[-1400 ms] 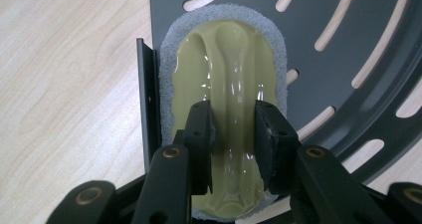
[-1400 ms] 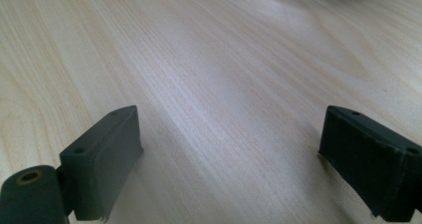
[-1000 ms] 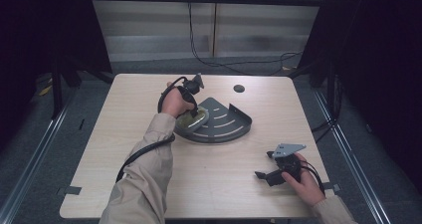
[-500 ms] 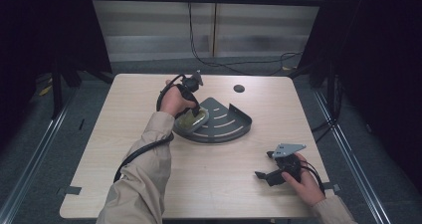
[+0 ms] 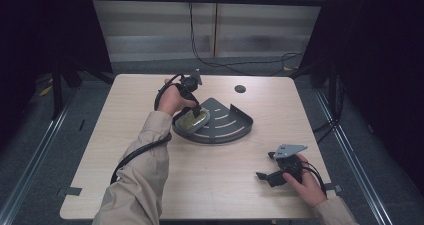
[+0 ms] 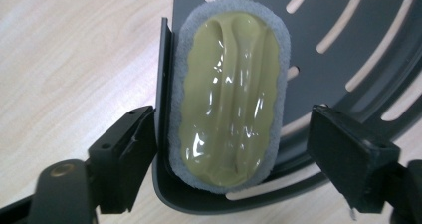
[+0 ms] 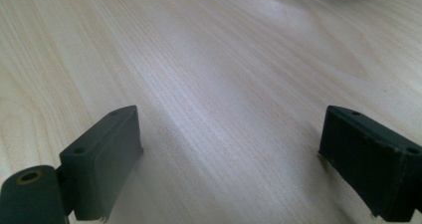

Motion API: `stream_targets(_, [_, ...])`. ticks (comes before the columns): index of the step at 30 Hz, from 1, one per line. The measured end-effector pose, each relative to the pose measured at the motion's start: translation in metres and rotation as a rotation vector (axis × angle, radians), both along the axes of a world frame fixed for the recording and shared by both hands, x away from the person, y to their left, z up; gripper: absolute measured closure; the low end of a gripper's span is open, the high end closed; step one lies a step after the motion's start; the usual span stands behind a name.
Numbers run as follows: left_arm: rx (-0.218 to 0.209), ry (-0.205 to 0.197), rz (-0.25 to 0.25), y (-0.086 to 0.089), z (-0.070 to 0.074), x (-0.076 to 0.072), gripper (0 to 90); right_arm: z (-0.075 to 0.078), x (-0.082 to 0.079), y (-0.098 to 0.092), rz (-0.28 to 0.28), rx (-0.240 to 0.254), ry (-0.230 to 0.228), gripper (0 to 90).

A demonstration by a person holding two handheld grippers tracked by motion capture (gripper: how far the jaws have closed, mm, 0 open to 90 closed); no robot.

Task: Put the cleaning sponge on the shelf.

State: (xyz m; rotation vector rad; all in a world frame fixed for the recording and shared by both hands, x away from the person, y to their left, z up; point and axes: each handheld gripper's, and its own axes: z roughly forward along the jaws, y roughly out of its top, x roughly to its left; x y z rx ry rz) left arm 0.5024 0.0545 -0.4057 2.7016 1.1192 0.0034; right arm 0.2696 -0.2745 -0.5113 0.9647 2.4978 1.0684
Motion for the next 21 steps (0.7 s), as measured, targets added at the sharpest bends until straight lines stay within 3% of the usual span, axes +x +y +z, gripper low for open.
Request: stream_targets(21, [-0.05, 0.008, 0.033, 0.026, 0.013, -0.016, 16.8, 0.0, 0.0, 0.0, 0.002, 0.002, 0.002, 8.9])
